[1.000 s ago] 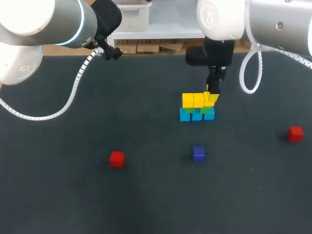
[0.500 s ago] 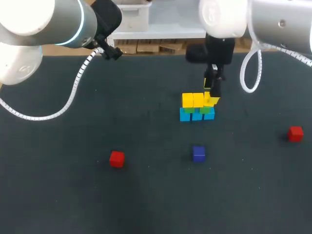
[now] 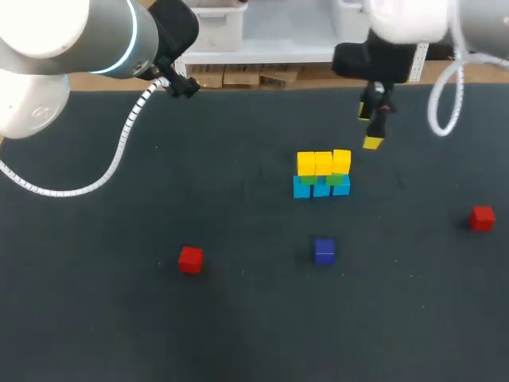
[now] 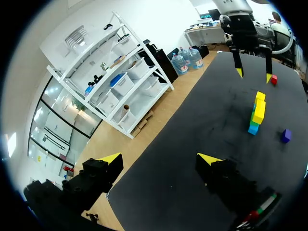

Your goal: Place the blue cubes, place green cubes on the blue cubes, place the yellow cubes on the green cubes, then place the red cubes on the yellow cubes, and place purple cube on the red cubes.

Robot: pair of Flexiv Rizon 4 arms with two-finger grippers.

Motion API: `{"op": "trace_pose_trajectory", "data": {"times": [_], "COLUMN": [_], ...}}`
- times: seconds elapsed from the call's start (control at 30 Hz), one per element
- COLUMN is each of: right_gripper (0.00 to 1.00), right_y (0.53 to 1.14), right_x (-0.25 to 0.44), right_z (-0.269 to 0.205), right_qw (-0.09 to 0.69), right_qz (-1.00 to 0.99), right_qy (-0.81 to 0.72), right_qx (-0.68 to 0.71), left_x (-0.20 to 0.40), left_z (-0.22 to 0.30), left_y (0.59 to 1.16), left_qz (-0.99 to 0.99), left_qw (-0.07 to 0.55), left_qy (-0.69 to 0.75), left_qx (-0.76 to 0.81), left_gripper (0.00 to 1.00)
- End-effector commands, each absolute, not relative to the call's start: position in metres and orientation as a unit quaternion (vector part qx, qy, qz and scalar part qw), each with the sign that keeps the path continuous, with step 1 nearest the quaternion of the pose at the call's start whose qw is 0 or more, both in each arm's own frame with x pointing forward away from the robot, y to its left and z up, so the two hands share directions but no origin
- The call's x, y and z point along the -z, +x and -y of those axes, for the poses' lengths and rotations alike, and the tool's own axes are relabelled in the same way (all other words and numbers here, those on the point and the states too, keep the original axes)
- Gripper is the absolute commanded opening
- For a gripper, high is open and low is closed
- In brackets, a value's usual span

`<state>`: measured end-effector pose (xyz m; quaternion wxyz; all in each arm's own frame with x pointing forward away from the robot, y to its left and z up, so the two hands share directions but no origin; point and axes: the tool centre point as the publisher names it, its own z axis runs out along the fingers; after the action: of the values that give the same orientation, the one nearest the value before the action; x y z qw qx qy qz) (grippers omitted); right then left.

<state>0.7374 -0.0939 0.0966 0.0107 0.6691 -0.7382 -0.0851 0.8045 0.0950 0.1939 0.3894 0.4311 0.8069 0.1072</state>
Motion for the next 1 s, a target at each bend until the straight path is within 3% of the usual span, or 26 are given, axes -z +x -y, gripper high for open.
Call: {"op": "trace_pose_trajectory", "data": {"times": [0.03, 0.77, 0.9, 1.0], "right_gripper": [1.00, 0.99, 0.86, 0.67], "right_y": [0.711, 0.695, 0.698, 0.699], "right_x": [-0.102, -0.066, -0.062, -0.060], "right_z": [0.113, 0.092, 0.092, 0.090], "right_qw": [-0.042, 0.012, 0.016, 0.017], "right_qz": [0.741, 0.698, 0.696, 0.693], "right_qy": [0.667, 0.710, 0.712, 0.715], "right_qx": [0.067, 0.090, 0.093, 0.093], "left_x": [-0.194, -0.194, -0.194, -0.194], "left_z": [-0.095, -0.095, -0.095, -0.095], "left_y": [0.806, 0.806, 0.806, 0.806], "left_qz": [-0.807, -0.807, -0.807, -0.807], "left_qw": [0.389, 0.389, 0.389, 0.389], "left_qy": [0.433, 0.433, 0.433, 0.433], "left_qx": [-0.106, -0.106, -0.106, -0.106], "left_gripper": [1.00, 1.00, 1.00, 1.00]}}
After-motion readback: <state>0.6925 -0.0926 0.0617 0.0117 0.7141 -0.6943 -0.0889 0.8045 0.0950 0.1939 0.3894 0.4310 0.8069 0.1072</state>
